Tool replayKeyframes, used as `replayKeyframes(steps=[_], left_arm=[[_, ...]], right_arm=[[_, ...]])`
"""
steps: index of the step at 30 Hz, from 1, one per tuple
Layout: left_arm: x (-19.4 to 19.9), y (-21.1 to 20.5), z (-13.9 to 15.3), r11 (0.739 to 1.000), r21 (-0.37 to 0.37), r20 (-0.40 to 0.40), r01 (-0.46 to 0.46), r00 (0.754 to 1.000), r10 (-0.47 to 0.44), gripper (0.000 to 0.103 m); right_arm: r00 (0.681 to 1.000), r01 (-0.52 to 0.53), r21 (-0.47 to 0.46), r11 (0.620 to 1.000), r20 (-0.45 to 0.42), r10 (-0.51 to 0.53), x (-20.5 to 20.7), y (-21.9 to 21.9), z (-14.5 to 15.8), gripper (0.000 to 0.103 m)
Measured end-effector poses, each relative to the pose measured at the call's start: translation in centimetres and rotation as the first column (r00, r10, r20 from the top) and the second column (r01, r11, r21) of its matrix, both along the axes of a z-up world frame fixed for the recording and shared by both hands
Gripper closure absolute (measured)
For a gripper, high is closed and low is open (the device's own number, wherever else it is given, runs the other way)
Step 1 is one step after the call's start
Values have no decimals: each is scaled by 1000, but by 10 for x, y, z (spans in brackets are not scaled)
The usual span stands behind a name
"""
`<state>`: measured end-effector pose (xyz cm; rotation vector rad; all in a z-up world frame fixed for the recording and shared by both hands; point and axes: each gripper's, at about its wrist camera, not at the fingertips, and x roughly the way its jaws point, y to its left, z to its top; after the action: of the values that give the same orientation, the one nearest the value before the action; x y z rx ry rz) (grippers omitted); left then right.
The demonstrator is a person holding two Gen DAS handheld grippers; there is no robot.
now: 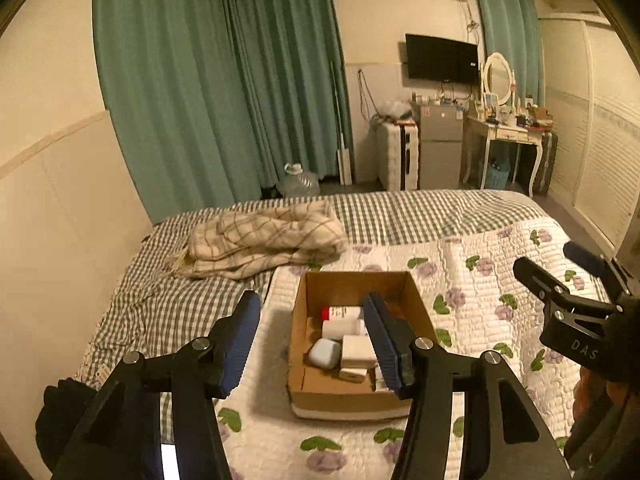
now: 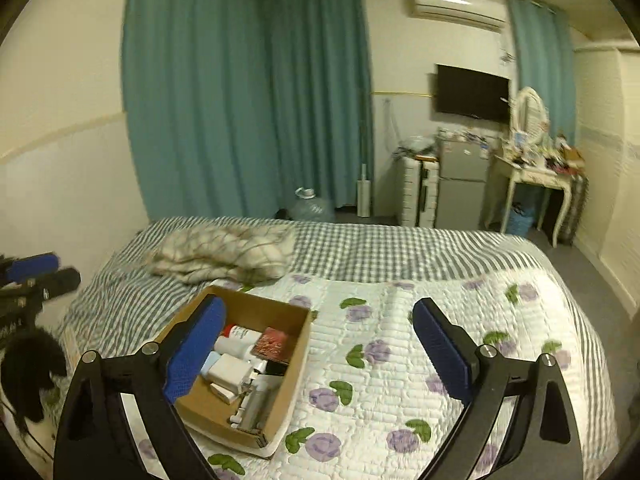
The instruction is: Organize rigid objects
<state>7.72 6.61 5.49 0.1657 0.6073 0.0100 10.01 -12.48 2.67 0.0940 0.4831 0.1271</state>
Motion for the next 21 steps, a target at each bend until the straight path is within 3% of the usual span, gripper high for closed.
replayKeyframes(steps=[7,10,21], left_arm=[[12,-6,-23,999,-26,-10,-30,1000,29,38],[12,-8,-31,999,0,16,-49,999,49,30],[32,11,-54,995,-5,-13,-101,995,101,19]], right_arm=[[994,68,14,998,-86,-67,5,-9,-31,1],[993,56,10,998,-108,-54,9,-7,-43,0],[992,5,-22,1000,-129,-8,23,10,-59,0]])
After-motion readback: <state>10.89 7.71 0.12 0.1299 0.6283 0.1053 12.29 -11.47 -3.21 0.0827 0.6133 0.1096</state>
